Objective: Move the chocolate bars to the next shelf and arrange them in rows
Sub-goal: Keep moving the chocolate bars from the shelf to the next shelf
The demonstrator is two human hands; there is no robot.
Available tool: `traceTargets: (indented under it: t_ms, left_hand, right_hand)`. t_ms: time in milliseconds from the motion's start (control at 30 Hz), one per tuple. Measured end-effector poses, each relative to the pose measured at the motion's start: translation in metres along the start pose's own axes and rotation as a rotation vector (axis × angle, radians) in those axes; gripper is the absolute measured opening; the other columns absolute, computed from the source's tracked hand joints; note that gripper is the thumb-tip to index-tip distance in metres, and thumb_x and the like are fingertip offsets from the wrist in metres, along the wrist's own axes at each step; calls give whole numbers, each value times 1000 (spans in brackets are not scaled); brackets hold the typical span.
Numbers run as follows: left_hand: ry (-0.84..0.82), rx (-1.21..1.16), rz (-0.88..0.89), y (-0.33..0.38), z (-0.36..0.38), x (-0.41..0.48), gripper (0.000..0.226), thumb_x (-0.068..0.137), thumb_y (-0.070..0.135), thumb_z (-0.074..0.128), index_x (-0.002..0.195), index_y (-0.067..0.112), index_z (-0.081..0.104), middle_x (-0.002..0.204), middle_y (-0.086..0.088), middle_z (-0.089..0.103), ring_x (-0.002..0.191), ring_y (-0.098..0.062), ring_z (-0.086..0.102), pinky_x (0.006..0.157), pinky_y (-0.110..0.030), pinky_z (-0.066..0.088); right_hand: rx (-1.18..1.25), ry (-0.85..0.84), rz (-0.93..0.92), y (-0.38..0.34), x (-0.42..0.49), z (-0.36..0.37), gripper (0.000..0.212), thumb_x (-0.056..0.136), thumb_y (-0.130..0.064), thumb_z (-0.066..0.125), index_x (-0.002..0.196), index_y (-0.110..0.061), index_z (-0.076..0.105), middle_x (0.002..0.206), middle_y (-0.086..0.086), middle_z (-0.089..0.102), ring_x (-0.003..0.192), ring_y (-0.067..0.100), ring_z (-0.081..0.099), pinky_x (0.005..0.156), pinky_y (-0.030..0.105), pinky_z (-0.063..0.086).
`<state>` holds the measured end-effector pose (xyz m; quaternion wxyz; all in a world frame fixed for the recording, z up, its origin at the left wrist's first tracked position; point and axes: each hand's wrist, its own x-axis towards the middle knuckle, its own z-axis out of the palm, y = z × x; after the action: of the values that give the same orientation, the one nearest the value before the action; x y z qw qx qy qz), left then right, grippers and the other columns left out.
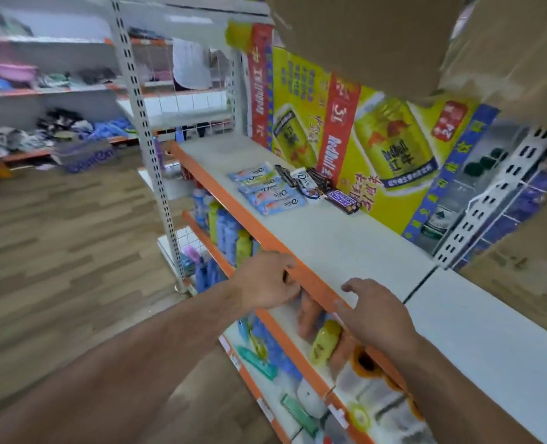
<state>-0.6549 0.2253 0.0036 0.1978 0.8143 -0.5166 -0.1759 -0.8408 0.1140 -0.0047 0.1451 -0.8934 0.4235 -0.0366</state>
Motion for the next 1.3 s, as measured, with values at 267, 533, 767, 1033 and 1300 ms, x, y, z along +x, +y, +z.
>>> traceTargets:
  t_ms: [267,533,767,1033,1300]
  left_hand:
    - [41,7,-51,-61,-35,97,42,89,41,59,128,26,55,120,4,55,81,-13,58,75,-32,51]
    - [55,83,-54,-96,-81,198,41,91,41,58,130,27,56,135,3,56,121,-20,54,96,-34,47]
    - [40,116,72,-115,-89,285,32,92,29,53,123,23,62,124,0,65,115,-22,60,90,-34,50]
    - [-108,209,278,-142,-100,401,31,95,31,48,125,27,56,116,-4,66,100,-24,61,84,-37,52]
    - [-418,447,519,-138,-102,479,45,94,26,54,138,31,46,143,-1,47,132,-25,40,111,-51,27]
  right_hand:
    - [40,12,-27,-35,134,24,37,88,-48,53,121,-32,59,122,-6,60,109,15,58,89,33,48]
    - [98,81,29,-56,248,22,39,93,-40,51,129,-26,54,130,-3,52,106,16,59,81,33,46]
    - [87,183,122,-56,305,33,47,93,-37,54,136,-20,46,139,3,43,124,22,49,88,36,49]
    - [-70,216,238,-70,346,37,46,95,-42,53,133,-17,46,130,5,51,124,24,43,102,35,37]
    - [-72,193,529,-82,347,31,48,90,-41,61,130,-18,47,125,7,50,119,27,46,94,36,43]
